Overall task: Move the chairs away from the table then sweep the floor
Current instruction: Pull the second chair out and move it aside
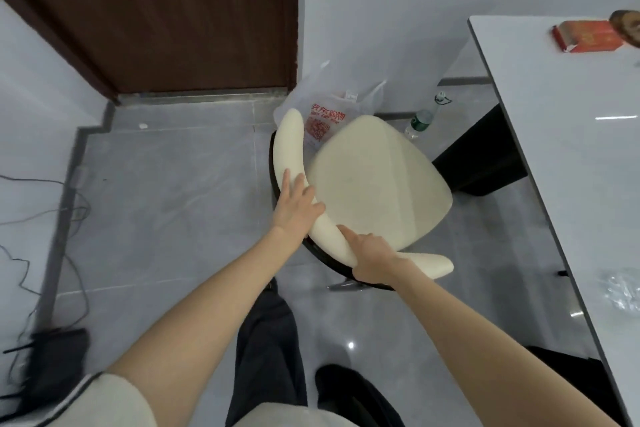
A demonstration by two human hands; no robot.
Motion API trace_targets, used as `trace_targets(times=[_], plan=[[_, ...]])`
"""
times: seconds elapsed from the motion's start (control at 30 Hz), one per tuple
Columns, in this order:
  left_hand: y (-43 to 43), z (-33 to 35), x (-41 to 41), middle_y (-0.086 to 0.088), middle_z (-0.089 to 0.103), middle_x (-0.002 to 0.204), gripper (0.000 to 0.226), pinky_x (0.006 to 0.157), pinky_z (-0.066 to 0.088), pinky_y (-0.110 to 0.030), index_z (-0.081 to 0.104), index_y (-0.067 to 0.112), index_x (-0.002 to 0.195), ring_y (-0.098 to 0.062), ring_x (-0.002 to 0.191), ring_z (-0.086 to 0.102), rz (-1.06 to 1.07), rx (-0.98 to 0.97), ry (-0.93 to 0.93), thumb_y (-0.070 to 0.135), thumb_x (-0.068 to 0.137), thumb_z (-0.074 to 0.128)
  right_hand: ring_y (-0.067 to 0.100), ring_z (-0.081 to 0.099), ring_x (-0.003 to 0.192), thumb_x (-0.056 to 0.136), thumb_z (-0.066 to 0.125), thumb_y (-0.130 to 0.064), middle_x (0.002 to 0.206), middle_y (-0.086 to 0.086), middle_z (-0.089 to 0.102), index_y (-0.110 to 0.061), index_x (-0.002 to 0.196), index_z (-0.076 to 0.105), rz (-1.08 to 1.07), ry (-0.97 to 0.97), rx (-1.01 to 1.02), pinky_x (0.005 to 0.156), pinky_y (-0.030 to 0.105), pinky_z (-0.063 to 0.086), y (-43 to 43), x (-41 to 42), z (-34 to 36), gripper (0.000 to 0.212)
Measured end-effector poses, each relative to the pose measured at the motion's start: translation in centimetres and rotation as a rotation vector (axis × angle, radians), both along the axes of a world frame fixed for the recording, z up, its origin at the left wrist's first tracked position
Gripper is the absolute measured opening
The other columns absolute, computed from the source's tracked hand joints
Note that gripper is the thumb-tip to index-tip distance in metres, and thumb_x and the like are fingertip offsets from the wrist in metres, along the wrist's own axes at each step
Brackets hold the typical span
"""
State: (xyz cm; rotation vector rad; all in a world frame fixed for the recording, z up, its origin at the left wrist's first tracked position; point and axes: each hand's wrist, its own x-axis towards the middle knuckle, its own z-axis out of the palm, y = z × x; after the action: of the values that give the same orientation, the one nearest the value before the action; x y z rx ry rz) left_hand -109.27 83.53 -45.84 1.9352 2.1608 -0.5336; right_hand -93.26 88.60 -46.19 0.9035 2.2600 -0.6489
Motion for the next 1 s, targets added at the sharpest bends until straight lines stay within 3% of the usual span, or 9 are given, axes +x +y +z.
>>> trace_targets(times=[0.2,0.3,0.33,0.4,0.6,0.77,0.87,0.93,1.0], plan=[[-5.7,-0.4,10.0,-0.012,0.039,0.138,0.043,0.111,-0.005,-0.066,0.049,0.019,0.132,-0.036,0.143,0.017,0.248,0.024,-0.007,0.016,0.09,0.054,0.032,0.056,0.11,0.076,0.06,-0.009,0.129,0.005,0.051,-0.025,0.149,0.01,0.106,0.034,0.064,0.091,0.041,0.044,-3.6,8.9,-0.6,0.09],[-8.7,-0.2,13.4,-0.009,0.061,0.101,0.039,0.105,0.027,-0.07,0.071,0.022,0.096,-0.033,0.115,0.048,0.289,0.101,0.111,0.02,0.059,0.082,0.031,0.054,0.115,0.077,0.063,-0.01,0.132,0.002,0.049,-0.026,0.148,0.013,0.174,0.047,0.131,0.096,0.042,0.041,-5.3,11.6,-0.8,0.088],[-9.7,-0.3,13.9,-0.007,0.062,0.088,0.04,0.098,0.036,-0.07,0.073,0.022,0.083,-0.031,0.101,0.049,0.307,0.131,0.135,0.017,0.046,0.087,0.03,0.054,0.116,0.078,0.064,-0.012,0.133,0.002,0.049,-0.025,0.148,0.014,0.203,0.057,0.144,0.097,0.042,0.041,-5.6,12.1,-0.9,0.087],[-12.1,-0.9,14.8,-0.007,0.059,0.078,0.043,0.093,0.04,-0.07,0.073,0.019,0.076,-0.027,0.088,0.039,0.339,0.169,0.121,0.012,0.036,0.088,0.029,0.053,0.118,0.079,0.064,-0.014,0.135,0.001,0.049,-0.024,0.148,0.017,0.264,0.072,0.155,0.099,0.042,0.04,-6.6,12.7,-1.0,0.084],[-20.5,-3.1,16.0,-0.01,0.057,0.078,0.06,0.095,0.041,-0.068,0.074,0.017,0.088,-0.028,0.083,0.035,0.45,0.166,0.157,0.01,0.031,0.09,0.029,0.053,0.119,0.079,0.062,-0.015,0.134,0.003,0.051,-0.021,0.145,0.025,0.488,0.085,0.198,0.099,0.041,0.037,-11.4,11.9,-1.1,0.075],[-24.8,-3.5,18.7,-0.007,0.059,0.082,0.061,0.096,0.047,-0.057,0.074,0.025,0.089,-0.027,0.083,0.04,0.492,0.133,0.096,0.032,0.031,0.093,0.026,0.049,0.124,0.077,0.063,-0.017,0.138,0.002,0.048,-0.022,0.147,0.025,0.541,0.062,0.223,0.103,0.04,0.034,-14.7,13.8,-1.5,0.079],[-27.8,-3.4,20.0,-0.003,0.061,0.088,0.062,0.095,0.046,-0.06,0.074,0.027,0.088,-0.027,0.081,0.046,0.498,0.086,0.052,0.035,0.029,0.093,0.027,0.049,0.123,0.076,0.065,-0.018,0.139,0.004,0.047,-0.018,0.146,0.025,0.558,0.043,0.251,0.101,0.04,0.035,-17.6,15.3,-1.6,0.081],[-30.5,-3.4,21.4,-0.002,0.061,0.098,0.062,0.1,0.038,-0.065,0.072,0.029,0.098,-0.029,0.09,0.048,0.489,0.082,0.041,0.038,0.04,0.091,0.026,0.051,0.122,0.075,0.065,-0.017,0.138,0.003,0.048,-0.016,0.145,0.025,0.597,0.018,0.241,0.098,0.04,0.038,-20.2,16.7,-2.0,0.08],[-32.4,-3.8,22.6,-0.004,0.051,0.124,0.06,0.112,0.013,-0.067,0.055,0.031,0.128,-0.036,0.12,0.042,0.481,0.048,-0.031,0.041,0.073,0.075,0.026,0.048,0.124,0.076,0.063,-0.014,0.141,0.003,0.045,-0.016,0.147,0.022,0.596,0.01,0.228,0.101,0.042,0.036,-22.5,18.2,-2.3,0.082]])
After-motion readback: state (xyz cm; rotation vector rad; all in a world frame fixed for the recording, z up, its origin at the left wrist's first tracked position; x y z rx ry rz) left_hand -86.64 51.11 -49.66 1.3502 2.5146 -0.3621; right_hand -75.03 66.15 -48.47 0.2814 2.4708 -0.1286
